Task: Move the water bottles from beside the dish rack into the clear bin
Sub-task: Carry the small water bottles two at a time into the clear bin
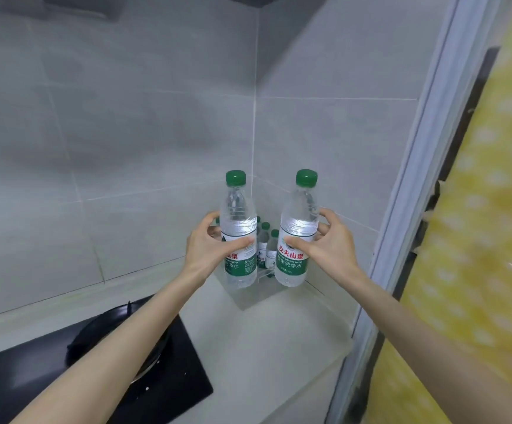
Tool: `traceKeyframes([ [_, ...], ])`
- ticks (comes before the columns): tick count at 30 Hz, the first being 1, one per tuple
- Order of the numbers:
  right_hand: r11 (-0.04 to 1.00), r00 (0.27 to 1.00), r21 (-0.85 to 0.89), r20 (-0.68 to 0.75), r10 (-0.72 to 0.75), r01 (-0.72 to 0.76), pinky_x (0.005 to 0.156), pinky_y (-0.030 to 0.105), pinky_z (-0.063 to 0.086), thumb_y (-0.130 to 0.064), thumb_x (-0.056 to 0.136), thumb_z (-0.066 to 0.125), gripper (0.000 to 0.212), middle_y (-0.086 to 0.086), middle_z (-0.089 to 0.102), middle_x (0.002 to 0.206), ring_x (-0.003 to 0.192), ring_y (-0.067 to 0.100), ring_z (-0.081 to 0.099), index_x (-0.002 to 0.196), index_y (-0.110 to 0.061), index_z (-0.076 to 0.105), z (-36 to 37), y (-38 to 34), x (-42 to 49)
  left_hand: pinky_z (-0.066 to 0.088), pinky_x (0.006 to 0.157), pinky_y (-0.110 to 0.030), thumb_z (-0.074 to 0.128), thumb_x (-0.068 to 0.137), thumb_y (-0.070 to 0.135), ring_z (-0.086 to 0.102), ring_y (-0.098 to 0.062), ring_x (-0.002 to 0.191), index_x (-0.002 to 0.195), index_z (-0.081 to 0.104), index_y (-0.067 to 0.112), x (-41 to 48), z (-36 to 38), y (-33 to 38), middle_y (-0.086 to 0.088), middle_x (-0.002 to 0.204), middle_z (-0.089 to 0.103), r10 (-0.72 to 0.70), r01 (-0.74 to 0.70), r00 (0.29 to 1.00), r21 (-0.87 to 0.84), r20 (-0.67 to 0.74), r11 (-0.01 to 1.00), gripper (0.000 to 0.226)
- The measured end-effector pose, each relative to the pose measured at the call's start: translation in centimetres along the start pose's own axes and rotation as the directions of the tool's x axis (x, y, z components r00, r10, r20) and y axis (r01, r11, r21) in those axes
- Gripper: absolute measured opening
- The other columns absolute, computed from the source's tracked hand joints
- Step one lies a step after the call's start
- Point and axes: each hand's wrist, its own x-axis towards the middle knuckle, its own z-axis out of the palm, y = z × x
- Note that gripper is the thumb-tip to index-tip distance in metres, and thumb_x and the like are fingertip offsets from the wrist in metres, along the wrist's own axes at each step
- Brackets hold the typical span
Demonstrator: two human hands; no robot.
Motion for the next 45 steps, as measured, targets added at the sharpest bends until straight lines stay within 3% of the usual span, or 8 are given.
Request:
traceKeyframes([
  [11,0.999,0.998,-0.003,0.058,0.032,-0.032,0.08,0.036,0.06,-0.007,0.061,0.088,0.065,-0.011,0.072,0.087,0.084,0.008,0.072,0.111,-0.025,0.051,4.8,8.4,13.2,0.051,0.074,-0.022,0.092,0.056,0.024,0.061,-0.006,0.082,0.112,0.056,0.026,12.0,7.1,-8.0,0.011,0.09,0.066,-0.098,0.097,0.995,-0.031,-0.018,0.995,0.066],
  [19,0.993,0.98,-0.06,0.161,0.112,-0.104,0.081,0.035,0.057,-0.019,0.061,0.087,0.062,-0.014,0.067,0.094,0.087,0.001,0.067,0.107,-0.034,0.048,9.9,15.7,20.1,0.051,0.072,-0.023,0.093,0.052,0.019,0.063,-0.013,0.088,0.115,0.054,0.027,17.8,11.0,-15.6,0.007,0.095,0.065,-0.24,0.24,0.971,0.008,-0.004,0.971,0.075],
  [23,0.99,0.969,-0.028,0.203,0.144,-0.141,0.081,0.028,0.056,-0.007,0.062,0.086,0.065,-0.014,0.067,0.097,0.087,-0.002,0.066,0.111,-0.029,0.05,12.3,19.3,21.4,0.05,0.07,-0.018,0.093,0.051,0.015,0.063,-0.01,0.087,0.113,0.053,0.028,18.9,12.6,-18.7,0.008,0.094,0.064,-0.302,0.302,0.953,0.024,0.009,0.953,0.075],
  [30,0.979,0.952,-0.036,0.229,0.203,-0.2,0.081,0.046,0.057,-0.025,0.047,0.087,0.069,-0.003,0.067,0.103,0.094,0.016,0.068,0.102,-0.041,0.048,14.9,26.0,22.5,0.05,0.07,-0.018,0.09,0.054,0.007,0.061,-0.013,0.089,0.109,0.048,0.028,19.3,15.2,-22.7,0.006,0.096,0.064,-0.397,0.397,0.918,0.061,-0.004,0.916,0.073],
  [33,0.978,0.948,-0.089,0.245,0.203,-0.187,0.08,0.028,0.055,-0.016,0.052,0.085,0.068,0.0,0.064,0.104,0.094,0.012,0.064,0.104,-0.036,0.047,15.1,27.3,22.2,0.05,0.068,-0.016,0.089,0.058,0.007,0.059,-0.013,0.088,0.109,0.043,0.027,18.8,16.1,-24.3,0.01,0.094,0.061,-0.409,0.407,0.913,0.111,-0.007,0.907,0.07],
  [36,0.978,0.921,-0.124,0.336,0.199,-0.166,0.073,0.007,0.045,-0.005,0.061,0.084,0.066,-0.004,0.066,0.104,0.091,0.0,0.062,0.112,-0.025,0.048,15.1,28.6,21.8,0.054,0.08,-0.037,0.087,0.059,0.011,0.062,-0.02,0.093,0.11,0.039,0.026,18.0,17.0,-25.5,0.005,0.101,0.063,-0.413,0.408,0.911,0.203,-0.022,0.89,0.072],
  [41,0.967,0.886,-0.207,0.405,0.225,-0.151,0.079,0.022,0.05,-0.016,0.061,0.086,0.07,-0.009,0.068,0.104,0.095,0.01,0.065,0.116,-0.025,0.045,15.8,30.2,21.9,0.033,0.066,-0.007,0.086,0.057,0.01,0.04,-0.019,0.099,0.128,0.036,0.022,18.2,18.0,-26.4,-0.008,0.111,0.047,-0.465,0.463,0.883,0.289,-0.065,0.838,0.087],
  [45,0.956,0.853,-0.267,0.464,0.238,-0.121,0.082,0.032,0.054,-0.021,0.061,0.088,0.071,-0.007,0.066,0.104,0.095,0.016,0.065,0.115,-0.021,0.041,15.9,30.6,22.1,0.029,0.064,-0.007,0.084,0.057,0.003,0.03,-0.019,0.097,0.132,0.034,0.017,18.0,18.3,-27.2,-0.017,0.114,0.043,-0.489,0.483,0.87,0.322,-0.067,0.814,0.091],
])
